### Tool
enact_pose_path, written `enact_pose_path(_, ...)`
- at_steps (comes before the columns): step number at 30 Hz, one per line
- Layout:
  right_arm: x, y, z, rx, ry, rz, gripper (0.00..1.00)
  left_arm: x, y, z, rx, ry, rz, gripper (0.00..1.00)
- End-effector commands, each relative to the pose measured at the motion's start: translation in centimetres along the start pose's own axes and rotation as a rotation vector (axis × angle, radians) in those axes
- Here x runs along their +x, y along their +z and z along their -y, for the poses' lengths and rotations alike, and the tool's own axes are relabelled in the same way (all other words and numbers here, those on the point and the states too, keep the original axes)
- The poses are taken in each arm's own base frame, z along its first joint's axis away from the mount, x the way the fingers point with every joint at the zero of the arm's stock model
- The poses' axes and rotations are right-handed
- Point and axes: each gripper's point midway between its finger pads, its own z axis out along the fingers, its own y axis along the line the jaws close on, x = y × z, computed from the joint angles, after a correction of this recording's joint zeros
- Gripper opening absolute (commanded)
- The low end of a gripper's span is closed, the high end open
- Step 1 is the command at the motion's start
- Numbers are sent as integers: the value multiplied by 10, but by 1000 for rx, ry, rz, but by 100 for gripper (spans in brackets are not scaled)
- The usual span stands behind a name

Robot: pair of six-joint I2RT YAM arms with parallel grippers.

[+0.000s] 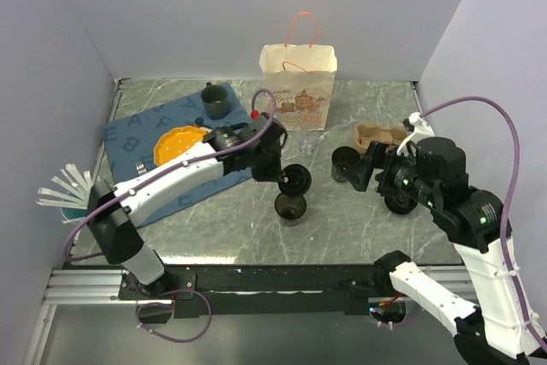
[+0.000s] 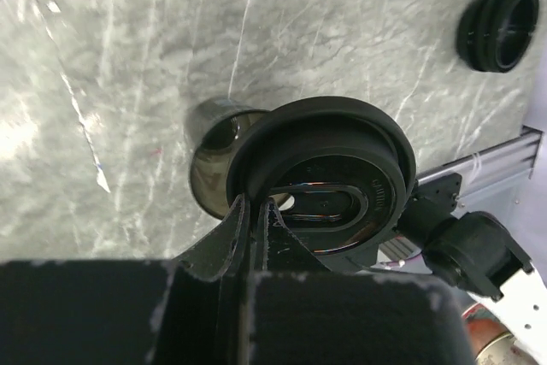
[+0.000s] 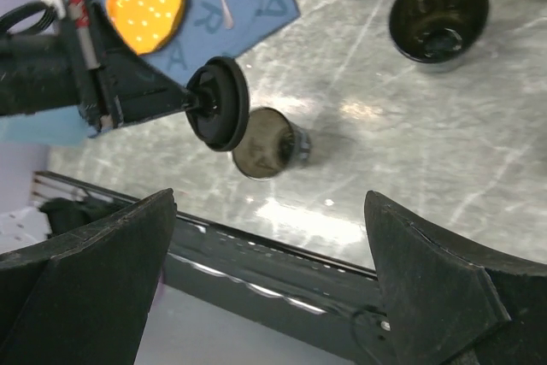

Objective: Pack the takeout coffee

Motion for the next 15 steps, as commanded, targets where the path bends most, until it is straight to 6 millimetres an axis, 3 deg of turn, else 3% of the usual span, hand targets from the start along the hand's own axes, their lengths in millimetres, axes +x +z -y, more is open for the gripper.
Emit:
enact_pose_path(1,6,-4,14,44,-68,-5,98,6,3,-4,-97,-96,-1,1)
enact_pose_path(15,9,-13,22,64,-111,10,98,38,29,-15,-202,-144,-89,1)
